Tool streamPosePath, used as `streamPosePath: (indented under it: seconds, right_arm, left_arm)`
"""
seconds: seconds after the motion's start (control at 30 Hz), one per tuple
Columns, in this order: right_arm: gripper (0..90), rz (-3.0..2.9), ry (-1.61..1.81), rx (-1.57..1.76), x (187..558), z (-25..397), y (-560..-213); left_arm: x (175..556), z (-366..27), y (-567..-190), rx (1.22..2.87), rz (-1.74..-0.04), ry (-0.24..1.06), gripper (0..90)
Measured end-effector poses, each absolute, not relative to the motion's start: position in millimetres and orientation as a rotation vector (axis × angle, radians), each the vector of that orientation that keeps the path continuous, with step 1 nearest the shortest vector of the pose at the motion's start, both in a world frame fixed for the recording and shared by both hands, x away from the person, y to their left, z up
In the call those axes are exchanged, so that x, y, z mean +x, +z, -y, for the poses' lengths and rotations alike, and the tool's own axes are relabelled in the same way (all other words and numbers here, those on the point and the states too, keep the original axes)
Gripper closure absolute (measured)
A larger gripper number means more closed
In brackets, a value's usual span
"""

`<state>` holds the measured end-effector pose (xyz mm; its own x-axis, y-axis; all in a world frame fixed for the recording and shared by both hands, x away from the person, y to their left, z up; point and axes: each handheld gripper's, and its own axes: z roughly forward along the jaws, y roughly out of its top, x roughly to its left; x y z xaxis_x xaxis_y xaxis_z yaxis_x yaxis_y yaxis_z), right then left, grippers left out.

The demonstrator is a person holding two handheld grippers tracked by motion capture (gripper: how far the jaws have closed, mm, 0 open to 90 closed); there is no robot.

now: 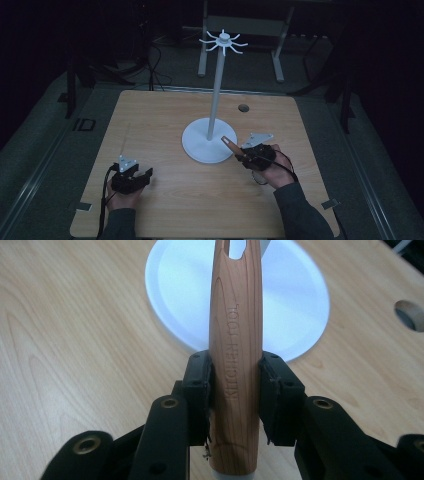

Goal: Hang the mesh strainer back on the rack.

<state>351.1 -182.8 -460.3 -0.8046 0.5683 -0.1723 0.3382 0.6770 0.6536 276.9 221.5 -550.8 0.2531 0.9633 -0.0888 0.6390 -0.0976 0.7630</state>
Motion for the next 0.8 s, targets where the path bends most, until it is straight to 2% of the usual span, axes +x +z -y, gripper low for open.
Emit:
streamPosePath:
  seconds: [0.8]
  right_arm:
    - [68.1,-2.345,1.08,0.774,354.8,177.4,-430.1]
  left_arm:
    - [276.8,-222.3,-550.1,1.811,-1.466,0.577,41.8]
